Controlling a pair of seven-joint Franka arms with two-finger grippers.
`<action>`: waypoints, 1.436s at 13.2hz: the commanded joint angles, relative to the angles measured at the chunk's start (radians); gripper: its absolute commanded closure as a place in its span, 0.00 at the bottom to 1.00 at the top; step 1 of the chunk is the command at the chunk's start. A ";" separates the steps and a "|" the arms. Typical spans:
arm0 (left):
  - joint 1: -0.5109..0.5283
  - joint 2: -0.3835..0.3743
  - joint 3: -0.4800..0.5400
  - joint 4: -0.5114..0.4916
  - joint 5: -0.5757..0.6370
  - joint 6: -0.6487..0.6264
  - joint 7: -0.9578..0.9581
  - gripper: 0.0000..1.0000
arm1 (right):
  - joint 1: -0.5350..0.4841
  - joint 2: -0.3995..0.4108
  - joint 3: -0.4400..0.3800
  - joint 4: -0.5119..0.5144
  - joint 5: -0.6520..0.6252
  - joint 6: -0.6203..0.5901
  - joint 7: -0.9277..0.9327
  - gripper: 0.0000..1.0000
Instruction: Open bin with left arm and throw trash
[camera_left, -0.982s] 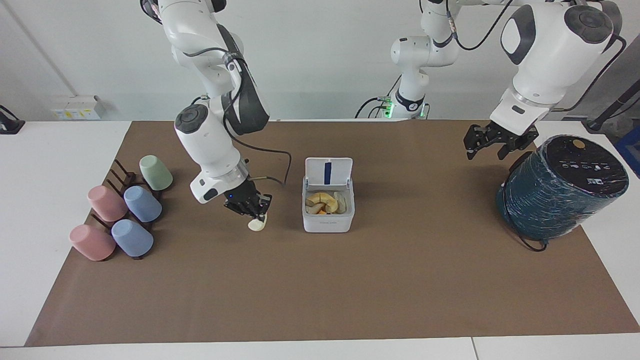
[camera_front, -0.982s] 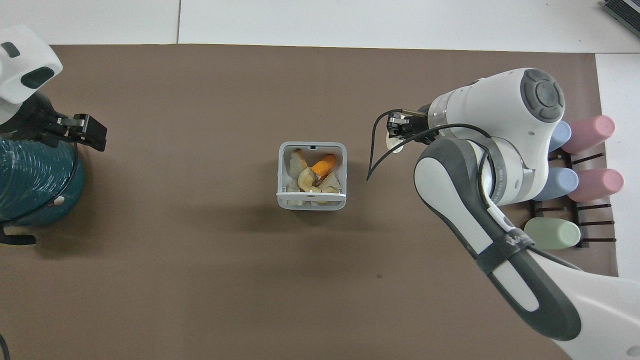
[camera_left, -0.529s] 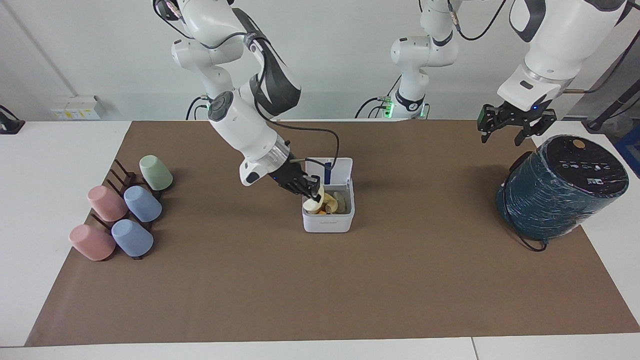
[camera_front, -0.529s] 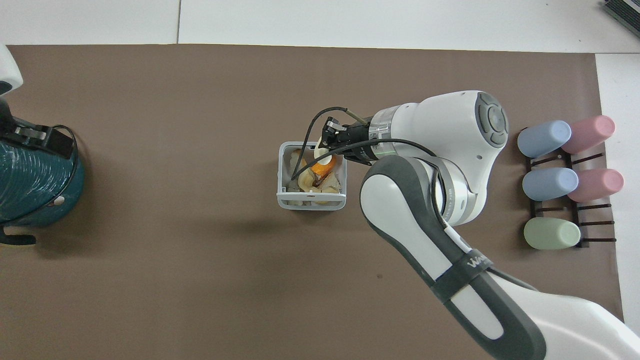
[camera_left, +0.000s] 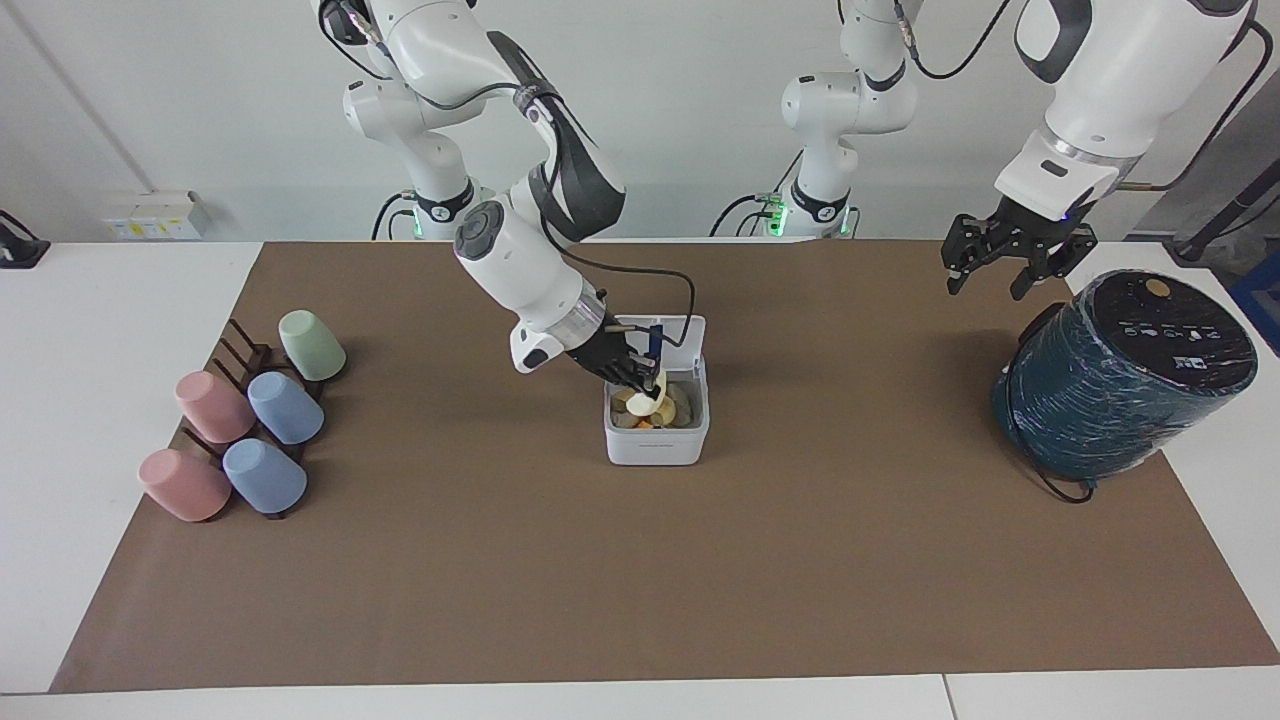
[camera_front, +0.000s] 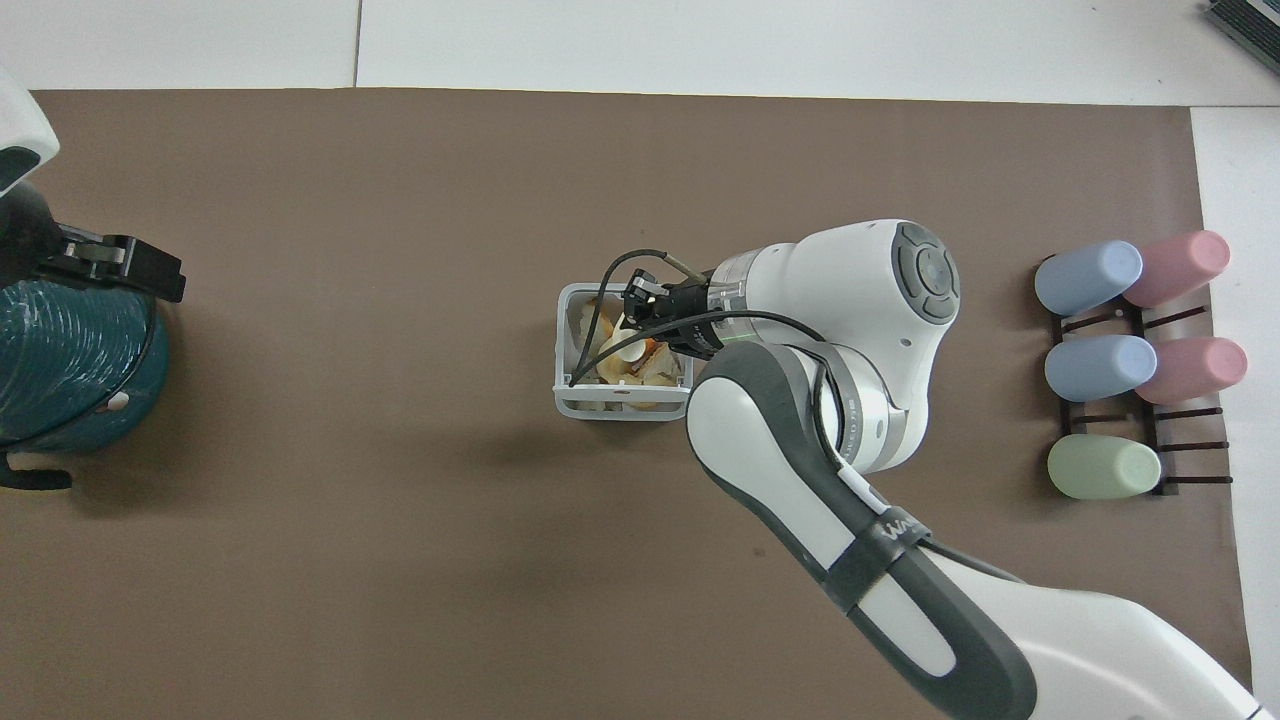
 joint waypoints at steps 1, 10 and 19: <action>0.000 -0.045 0.000 -0.055 -0.016 0.032 -0.024 0.19 | 0.008 -0.006 0.004 -0.011 0.023 0.031 0.006 0.00; 0.010 -0.047 0.003 -0.057 -0.014 0.032 -0.015 0.00 | 0.010 -0.012 -0.001 0.013 -0.039 0.056 -0.018 0.00; 0.007 -0.047 0.003 -0.057 -0.014 0.023 -0.026 0.00 | -0.154 -0.095 -0.007 0.039 -0.787 -0.022 -0.024 0.00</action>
